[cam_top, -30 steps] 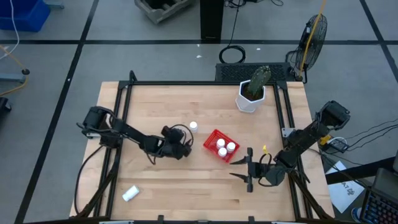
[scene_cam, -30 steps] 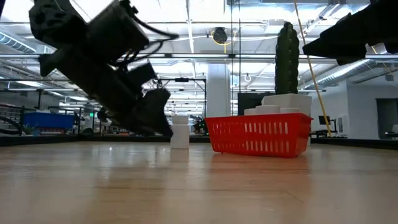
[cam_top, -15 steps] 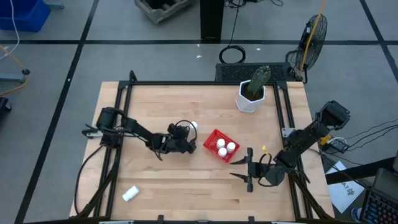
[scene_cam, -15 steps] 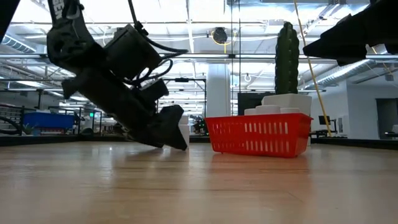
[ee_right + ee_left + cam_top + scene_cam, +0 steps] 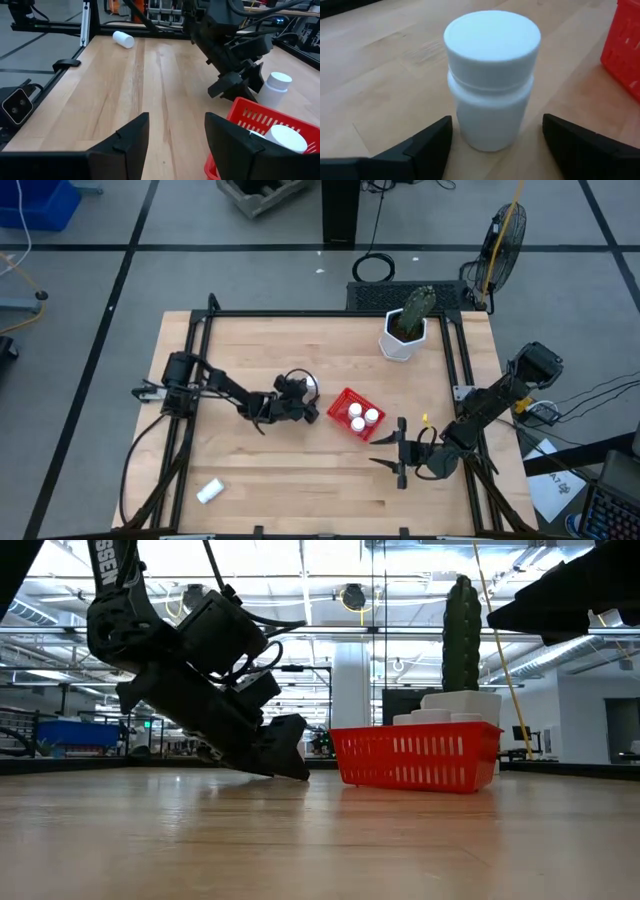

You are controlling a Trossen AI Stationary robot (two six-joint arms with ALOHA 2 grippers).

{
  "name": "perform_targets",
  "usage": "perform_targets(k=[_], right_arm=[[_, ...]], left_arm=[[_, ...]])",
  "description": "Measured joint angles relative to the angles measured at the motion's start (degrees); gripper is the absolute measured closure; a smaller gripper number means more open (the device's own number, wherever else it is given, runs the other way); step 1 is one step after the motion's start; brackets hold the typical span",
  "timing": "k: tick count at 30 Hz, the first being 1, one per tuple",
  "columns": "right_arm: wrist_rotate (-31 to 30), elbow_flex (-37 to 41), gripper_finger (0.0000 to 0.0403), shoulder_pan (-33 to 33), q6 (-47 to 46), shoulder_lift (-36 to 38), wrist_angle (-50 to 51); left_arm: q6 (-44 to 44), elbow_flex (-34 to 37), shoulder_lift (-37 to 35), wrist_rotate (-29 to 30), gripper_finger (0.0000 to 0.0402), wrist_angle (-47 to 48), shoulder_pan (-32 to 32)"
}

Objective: Pick and place pill bottles into a basket
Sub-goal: Put the white pill bottle into the red bin

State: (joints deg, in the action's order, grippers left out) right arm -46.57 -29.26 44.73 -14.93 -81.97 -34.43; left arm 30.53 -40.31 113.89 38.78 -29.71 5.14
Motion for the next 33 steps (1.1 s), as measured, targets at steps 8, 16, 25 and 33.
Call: perform_targets(k=[8, 16, 25, 33], right_arm=[[-0.1, 0.0, 0.0220, 0.0, 0.0, 0.0, 0.0], [-0.1, 0.0, 0.0220, 0.0, 0.0, 0.0, 0.1], [0.2, 0.0, 0.0220, 0.0, 1.1, 0.0, 0.4], [15.4, 0.0, 0.0220, -4.7, 2.0, 0.0, -0.2]], left_arm=[[-0.6, 0.1, 0.1, -0.5, 0.0156, -1.3, -2.0], [-1.6, 0.1, 0.1, 0.0, 0.0219, -1.5, -2.7], [-2.8, 0.2, -1.5, -3.6, 0.0219, 0.6, -2.4], [-2.1, -1.3, -15.8, -20.1, 0.0219, 25.3, 1.3]])
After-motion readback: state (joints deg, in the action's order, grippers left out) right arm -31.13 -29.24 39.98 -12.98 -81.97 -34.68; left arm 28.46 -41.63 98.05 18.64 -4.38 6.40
